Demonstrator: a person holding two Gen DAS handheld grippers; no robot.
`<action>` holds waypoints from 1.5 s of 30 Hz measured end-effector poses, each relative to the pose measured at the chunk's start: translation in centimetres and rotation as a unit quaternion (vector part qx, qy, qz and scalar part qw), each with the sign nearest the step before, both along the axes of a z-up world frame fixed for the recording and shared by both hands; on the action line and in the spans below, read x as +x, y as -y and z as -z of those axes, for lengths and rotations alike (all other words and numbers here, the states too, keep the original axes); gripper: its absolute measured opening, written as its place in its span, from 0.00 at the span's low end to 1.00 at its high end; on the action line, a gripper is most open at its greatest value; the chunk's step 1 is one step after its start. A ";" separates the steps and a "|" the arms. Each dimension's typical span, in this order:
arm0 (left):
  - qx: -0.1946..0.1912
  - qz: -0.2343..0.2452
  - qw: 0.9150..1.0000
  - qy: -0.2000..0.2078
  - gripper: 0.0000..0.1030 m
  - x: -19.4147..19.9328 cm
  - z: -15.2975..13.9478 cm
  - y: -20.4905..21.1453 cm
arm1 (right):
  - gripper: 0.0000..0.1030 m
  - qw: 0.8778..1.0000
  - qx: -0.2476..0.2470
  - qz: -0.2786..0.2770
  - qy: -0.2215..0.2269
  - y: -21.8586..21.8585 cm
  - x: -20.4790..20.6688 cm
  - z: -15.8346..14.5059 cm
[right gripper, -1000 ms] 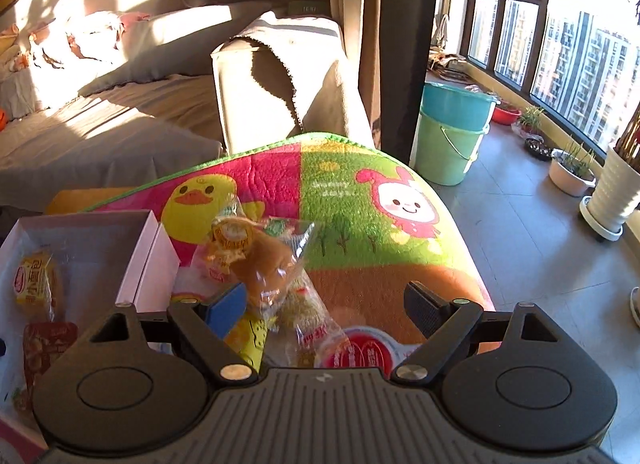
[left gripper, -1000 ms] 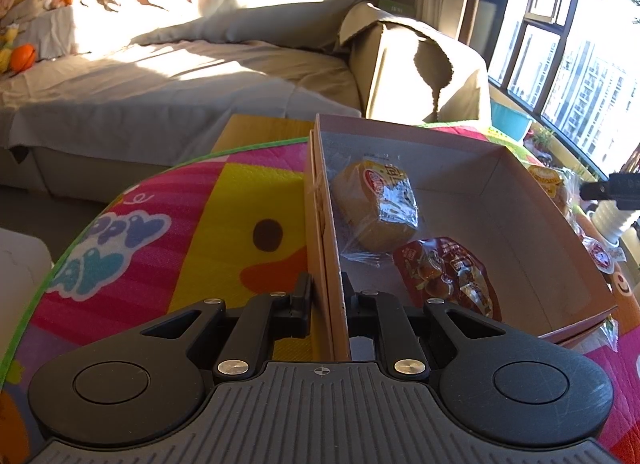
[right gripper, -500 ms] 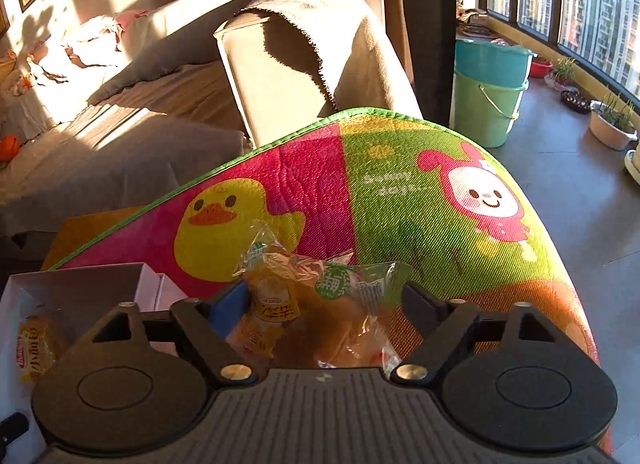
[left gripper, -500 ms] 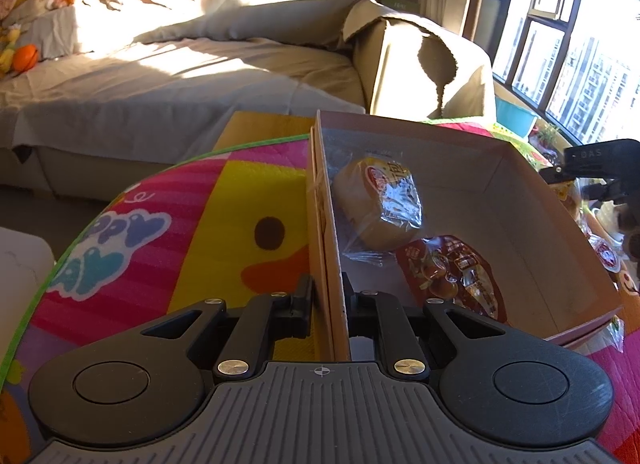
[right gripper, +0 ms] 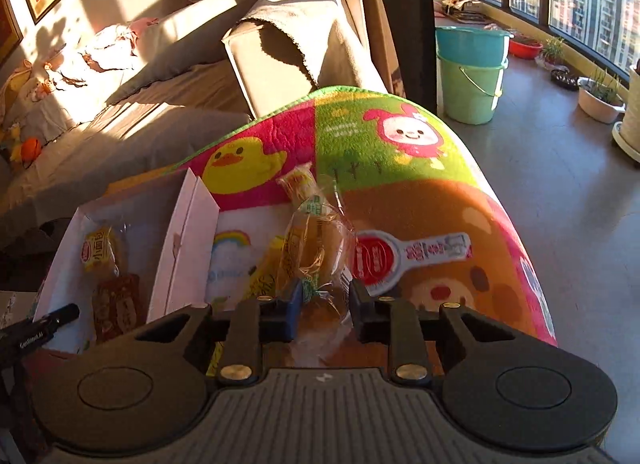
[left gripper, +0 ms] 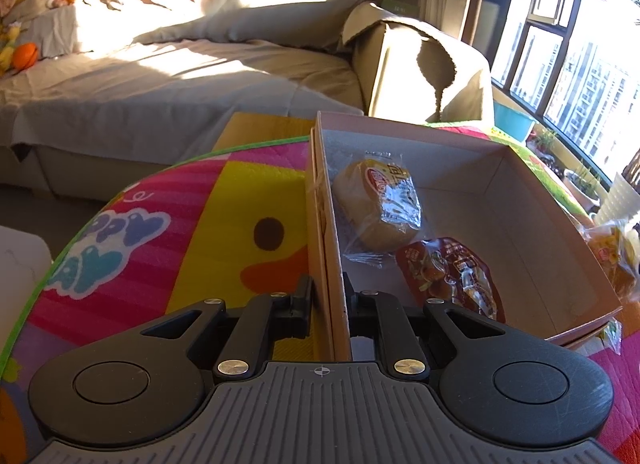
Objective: Organize objects
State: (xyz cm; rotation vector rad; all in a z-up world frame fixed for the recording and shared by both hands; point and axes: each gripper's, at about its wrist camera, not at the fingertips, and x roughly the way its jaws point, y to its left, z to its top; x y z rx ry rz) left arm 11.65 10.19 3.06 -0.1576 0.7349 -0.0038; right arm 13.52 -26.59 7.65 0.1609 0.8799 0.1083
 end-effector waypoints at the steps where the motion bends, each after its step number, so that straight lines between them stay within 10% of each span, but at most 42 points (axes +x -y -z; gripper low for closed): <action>1: 0.000 0.000 1.000 0.000 0.14 0.0 0.0 0.0 | 0.24 1.000 -0.015 0.003 0.000 0.1 -0.7 0.3; 14: 0.003 -0.002 1.000 -0.002 0.14 -0.1 -0.1 0.2 | 0.32 0.998 0.000 -0.038 0.056 -4.4 -1.5 0.3; 24: 0.007 -0.002 1.000 -0.005 0.14 -0.2 -0.2 0.3 | 0.32 0.999 -0.006 -0.037 0.013 -8.3 3.4 4.4; 39: 0.001 -0.004 1.000 -0.005 0.15 -0.2 -0.2 0.2 | 0.22 0.997 -0.045 -0.062 -0.021 -5.0 -5.7 3.6; 45: 0.001 -0.004 1.000 -0.005 0.15 -0.2 -0.2 0.2 | 0.57 0.994 -0.074 -0.067 0.038 -5.4 -7.3 1.5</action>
